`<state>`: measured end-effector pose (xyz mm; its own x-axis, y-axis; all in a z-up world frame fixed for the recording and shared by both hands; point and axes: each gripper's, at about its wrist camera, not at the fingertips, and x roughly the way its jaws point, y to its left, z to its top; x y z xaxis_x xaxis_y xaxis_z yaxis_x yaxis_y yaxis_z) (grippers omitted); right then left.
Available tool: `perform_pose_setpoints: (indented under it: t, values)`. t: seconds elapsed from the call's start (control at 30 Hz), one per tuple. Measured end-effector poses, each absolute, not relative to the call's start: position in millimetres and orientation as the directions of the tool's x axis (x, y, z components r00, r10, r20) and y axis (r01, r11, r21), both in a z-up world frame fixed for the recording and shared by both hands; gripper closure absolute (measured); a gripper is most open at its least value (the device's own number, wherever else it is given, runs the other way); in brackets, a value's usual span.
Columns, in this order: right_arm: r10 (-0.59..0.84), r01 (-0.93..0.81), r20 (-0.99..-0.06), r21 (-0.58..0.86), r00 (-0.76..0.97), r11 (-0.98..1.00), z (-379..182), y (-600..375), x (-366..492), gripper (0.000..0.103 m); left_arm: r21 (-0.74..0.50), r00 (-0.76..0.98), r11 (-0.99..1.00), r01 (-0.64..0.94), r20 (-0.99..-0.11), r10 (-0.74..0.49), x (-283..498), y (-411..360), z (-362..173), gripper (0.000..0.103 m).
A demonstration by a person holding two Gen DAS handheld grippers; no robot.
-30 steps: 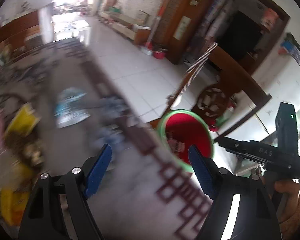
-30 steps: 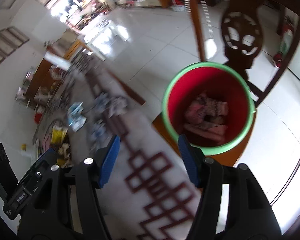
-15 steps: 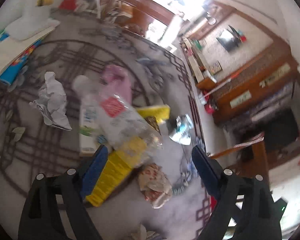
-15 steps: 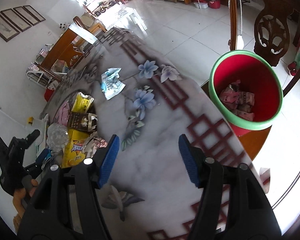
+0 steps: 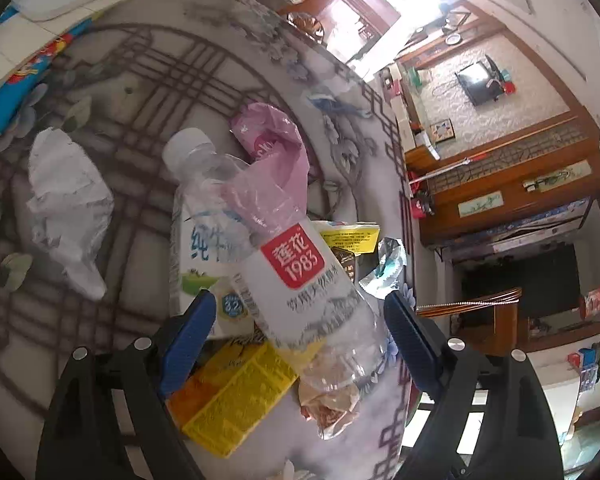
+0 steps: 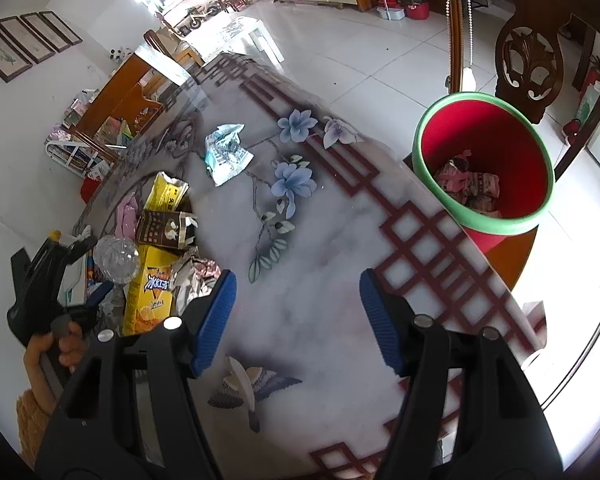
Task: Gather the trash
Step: 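Grasp the clear water bottle with left tool while right tool returns to the table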
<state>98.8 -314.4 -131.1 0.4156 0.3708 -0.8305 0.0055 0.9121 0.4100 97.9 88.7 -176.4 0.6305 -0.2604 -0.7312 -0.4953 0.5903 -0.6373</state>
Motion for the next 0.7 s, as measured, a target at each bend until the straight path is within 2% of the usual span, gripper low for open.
perform_pose_setpoints:
  t: [0.1, 0.17, 0.43, 0.7]
  values:
    - [0.364, 0.012, -0.835, 0.405, 0.413, 0.914, -132, -314, 95, 0.041, -0.658, 0.616, 0.567, -0.496, -0.727, -0.304, 107, 91, -185, 0.023]
    - [0.358, 0.019, -0.838, 0.401, 0.412, 0.916, -133, -314, 93, 0.041, -0.665, 0.61, 0.558, -0.496, -0.725, -0.32, 109, 90, -188, 0.029]
    - [0.353, -0.001, -0.856, 0.381, 0.378, 0.924, -137, -300, 94, 0.041, -0.689, 0.629, 0.589, -0.423, -0.691, -0.356, 102, 90, -181, 0.041]
    - [0.373, -0.081, -0.869, 0.368, 0.324, 0.926, -143, -265, 104, 0.039, -0.634, 0.615, 0.678, -0.372, -0.715, -0.332, 68, 95, -164, 0.043]
